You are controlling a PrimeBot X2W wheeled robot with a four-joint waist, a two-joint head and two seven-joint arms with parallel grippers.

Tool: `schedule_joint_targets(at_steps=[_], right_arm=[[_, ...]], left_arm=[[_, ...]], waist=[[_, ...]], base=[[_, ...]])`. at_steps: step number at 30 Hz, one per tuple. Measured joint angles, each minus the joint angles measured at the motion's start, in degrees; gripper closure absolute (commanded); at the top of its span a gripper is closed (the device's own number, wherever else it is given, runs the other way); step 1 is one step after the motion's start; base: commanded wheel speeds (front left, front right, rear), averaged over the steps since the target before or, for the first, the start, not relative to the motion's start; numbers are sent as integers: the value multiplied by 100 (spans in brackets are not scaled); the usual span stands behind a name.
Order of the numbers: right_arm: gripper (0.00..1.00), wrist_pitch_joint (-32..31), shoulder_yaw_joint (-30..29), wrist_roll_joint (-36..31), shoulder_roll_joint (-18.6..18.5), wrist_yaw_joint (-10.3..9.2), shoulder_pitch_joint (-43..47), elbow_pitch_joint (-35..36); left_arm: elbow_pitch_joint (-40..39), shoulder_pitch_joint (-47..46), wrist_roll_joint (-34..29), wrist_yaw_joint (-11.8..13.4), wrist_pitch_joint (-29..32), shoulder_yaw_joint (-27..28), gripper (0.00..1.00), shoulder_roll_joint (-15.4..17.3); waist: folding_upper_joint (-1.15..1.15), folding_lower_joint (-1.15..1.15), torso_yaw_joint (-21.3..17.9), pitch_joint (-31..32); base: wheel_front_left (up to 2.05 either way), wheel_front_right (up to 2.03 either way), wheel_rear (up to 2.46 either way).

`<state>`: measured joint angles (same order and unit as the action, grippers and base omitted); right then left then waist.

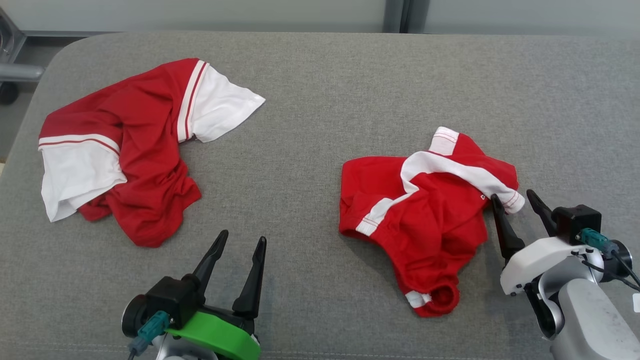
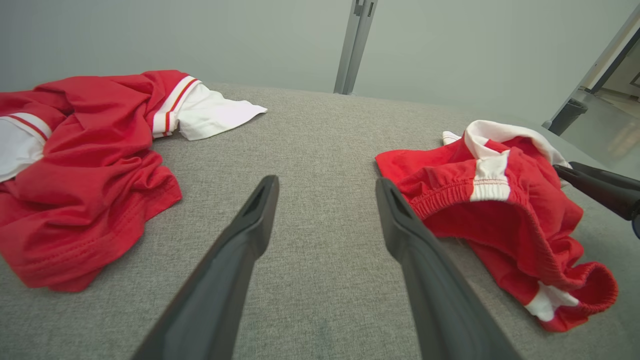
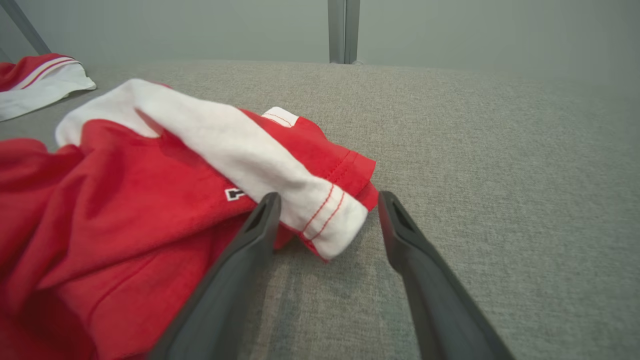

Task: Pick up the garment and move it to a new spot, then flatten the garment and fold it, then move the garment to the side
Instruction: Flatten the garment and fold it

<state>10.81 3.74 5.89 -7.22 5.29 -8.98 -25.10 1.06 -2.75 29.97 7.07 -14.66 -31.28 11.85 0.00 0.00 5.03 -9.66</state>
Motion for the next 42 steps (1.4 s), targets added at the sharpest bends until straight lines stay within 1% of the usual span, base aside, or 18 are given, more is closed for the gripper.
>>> schedule_joint_targets(at_steps=[2,4,5,6,7,8,13,14,17,19,21,24,26,29,32,35,41,42], right_arm=[[3,10,11,23,2,20,-105,-103],[36,26,47,25,7,26,-182,-221],[51,29,54,33,13,26,-215,-283],[59,34,60,38,12,33,-236,-327],[86,54,68,40,11,47,-246,-366],[100,79,75,41,10,68,-253,-405],[100,112,145,119,13,94,-358,-556],[100,132,171,125,2,124,-378,-550],[100,153,227,185,-21,125,-475,-455],[100,176,261,191,-132,151,-561,-350],[100,149,288,190,-371,177,-611,-311],[100,-77,298,191,-764,177,-609,-314],[100,-253,331,235,-958,178,-608,-310],[100,-556,612,421,-1244,178,-598,-245],[100,-868,962,611,-1450,178,-588,-118],[100,-1143,1137,862,-1680,183,-542,-66],[100,-1504,1159,1191,-2242,183,-435,66],[100,-1597,1156,1238,-2404,183,-427,65]], left_arm=[[-5,-6,0,0,0,14,0,-1],[-8,-9,-2,0,0,68,0,-4],[-9,-9,-4,0,0,88,0,-4],[-9,-9,-13,1,0,102,0,-3],[-9,-9,-23,1,0,112,0,-3],[-9,-9,-37,1,0,120,0,-4],[-13,-9,-40,1,0,185,0,-5],[-14,-9,-40,1,0,200,0,-10],[-18,-3,-40,1,0,299,0,-23],[-29,15,-40,1,0,371,0,-24],[-37,23,-40,1,0,410,0,-41],[-43,49,-40,1,0,430,0,-87],[-46,55,-40,1,0,442,0,-119],[-66,70,-40,1,0,447,0,-160],[-103,80,-40,1,0,441,0,-178],[-96,85,-41,1,0,385,0,-199],[-99,137,-41,1,0,393,0,-219],[-99,162,-41,1,0,398,0,-221]], waist=[[0,0,41,-41],[0,0,71,-69],[0,0,81,-77],[0,0,88,-82],[0,0,93,-85],[0,0,97,-87],[0,0,105,-82],[0,0,105,-78],[0,0,86,-46],[0,0,54,-34],[0,0,11,-22],[0,0,-64,-1],[0,0,-115,14],[0,0,-183,37],[0,0,-242,41],[0,0,-263,51],[0,0,-262,50],[0,0,-263,37]], base=[[0,0,0],[0,0,0],[0,0,0],[0,0,0],[0,0,0],[0,0,0],[0,0,0],[0,0,0],[0,0,0],[0,0,0],[0,0,0],[0,0,0],[0,0,0],[0,0,0],[0,0,0],[0,0,0],[0,0,0],[0,0,0]])
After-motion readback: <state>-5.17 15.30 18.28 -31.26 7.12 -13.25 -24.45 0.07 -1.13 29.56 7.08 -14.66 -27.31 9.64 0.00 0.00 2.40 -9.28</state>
